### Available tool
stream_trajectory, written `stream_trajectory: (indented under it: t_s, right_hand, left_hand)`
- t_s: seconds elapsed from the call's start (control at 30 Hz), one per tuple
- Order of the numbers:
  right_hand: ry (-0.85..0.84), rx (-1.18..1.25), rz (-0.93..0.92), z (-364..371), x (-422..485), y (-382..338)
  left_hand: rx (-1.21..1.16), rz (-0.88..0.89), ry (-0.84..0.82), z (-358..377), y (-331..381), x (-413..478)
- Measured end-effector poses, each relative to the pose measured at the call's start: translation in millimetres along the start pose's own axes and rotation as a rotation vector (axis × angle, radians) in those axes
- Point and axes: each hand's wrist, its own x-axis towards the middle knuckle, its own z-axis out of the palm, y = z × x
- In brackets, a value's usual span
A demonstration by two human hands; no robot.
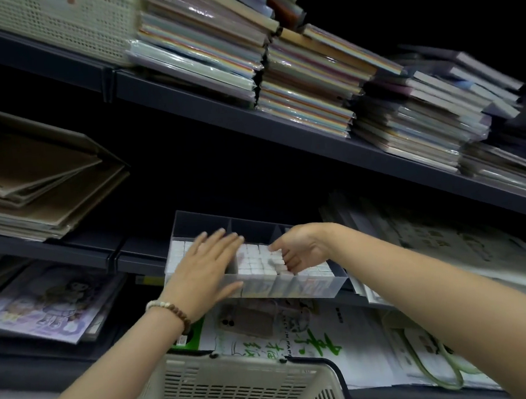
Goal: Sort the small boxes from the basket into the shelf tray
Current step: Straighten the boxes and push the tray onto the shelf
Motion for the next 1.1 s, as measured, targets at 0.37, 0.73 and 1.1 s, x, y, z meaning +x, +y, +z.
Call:
stream_trajectory:
  t_s: [0.37, 0.73, 1.1]
  right_hand:
    - [-0.066, -0.070, 0.069, 8, 3, -5]
    - [-0.005, -0.075, 0.087, 12, 24, -2]
    - [-0.048, -0.092, 0.040, 6, 19, 0]
  left_hand:
    - [-0.516, -0.434, 0.153, 0, -20, -37]
    - [-0.524, -0.455, 0.194, 7, -21, -38]
    - [-0.515, -0.473, 0.147, 5, -21, -39]
